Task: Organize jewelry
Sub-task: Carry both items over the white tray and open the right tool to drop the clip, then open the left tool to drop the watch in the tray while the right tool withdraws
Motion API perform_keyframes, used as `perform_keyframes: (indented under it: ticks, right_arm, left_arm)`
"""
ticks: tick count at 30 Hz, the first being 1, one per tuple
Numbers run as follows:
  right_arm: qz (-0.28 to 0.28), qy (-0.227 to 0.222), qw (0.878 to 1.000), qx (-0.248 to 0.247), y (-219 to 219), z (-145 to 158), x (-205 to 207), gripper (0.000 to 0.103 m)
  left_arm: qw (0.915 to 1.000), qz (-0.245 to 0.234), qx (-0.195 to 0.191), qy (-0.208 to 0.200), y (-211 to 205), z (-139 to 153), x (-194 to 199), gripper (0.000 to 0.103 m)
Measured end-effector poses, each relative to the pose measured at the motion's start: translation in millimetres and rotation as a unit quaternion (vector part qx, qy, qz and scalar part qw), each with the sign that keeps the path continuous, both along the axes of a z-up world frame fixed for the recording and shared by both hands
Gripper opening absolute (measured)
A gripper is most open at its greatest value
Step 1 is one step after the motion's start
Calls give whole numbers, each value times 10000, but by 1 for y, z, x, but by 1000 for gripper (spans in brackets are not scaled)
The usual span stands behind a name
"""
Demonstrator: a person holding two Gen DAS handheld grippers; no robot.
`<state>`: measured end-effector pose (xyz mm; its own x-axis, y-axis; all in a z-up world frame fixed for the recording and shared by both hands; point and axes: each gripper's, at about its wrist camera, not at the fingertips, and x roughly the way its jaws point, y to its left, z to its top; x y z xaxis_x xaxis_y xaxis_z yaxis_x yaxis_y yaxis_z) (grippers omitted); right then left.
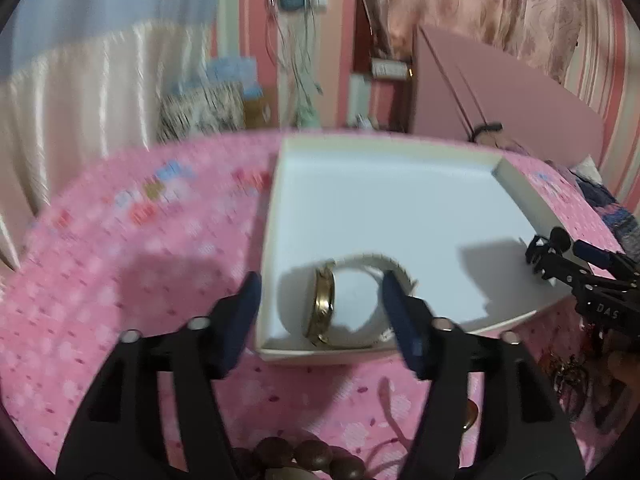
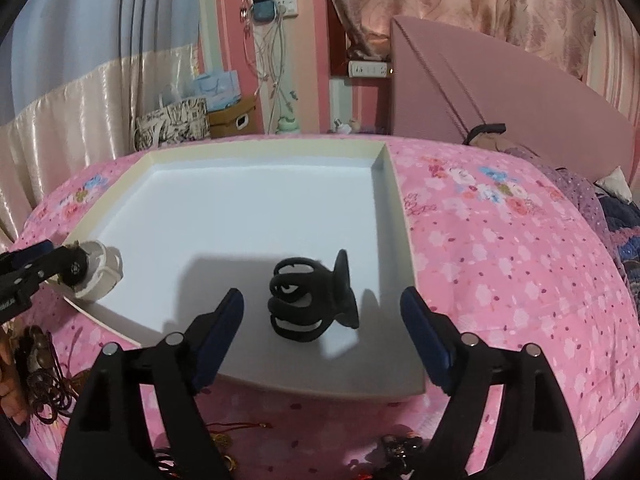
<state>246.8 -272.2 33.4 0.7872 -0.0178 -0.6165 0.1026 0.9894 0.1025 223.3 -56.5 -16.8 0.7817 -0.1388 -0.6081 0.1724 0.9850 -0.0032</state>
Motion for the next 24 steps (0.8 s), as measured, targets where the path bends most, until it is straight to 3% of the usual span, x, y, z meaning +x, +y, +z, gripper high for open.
perform_keyframes:
  ticks: [2,6,9,12,19,24]
  right_arm:
    - [-2,-194,9998,-3,1,4,-4,81]
    - [-80,-439,9990,-37,1,15,-14,86]
    - [-66,-726,9968,320,-6,37,-38,86]
    - [-46,-797,9962,338,-14,42,-71,86]
    - [-478,-489,9974,243,-52,7,-150,86]
    - [-489,-418,9978,171,-51,1,-172,85]
  left_arm:
    - [9995,24,-34,-313,1,7,-10,69]
    - [9951,137,-689,-692,21,47,-20,70]
    - [9925,250,-694,-980,40,77,-41,72]
    - [9910,339,-570,-1166,61,88,-69,74]
    - [9894,842,-201,-1163,134,43,-140,76]
    - [9928,687,-118,-970,145,15,-153,76]
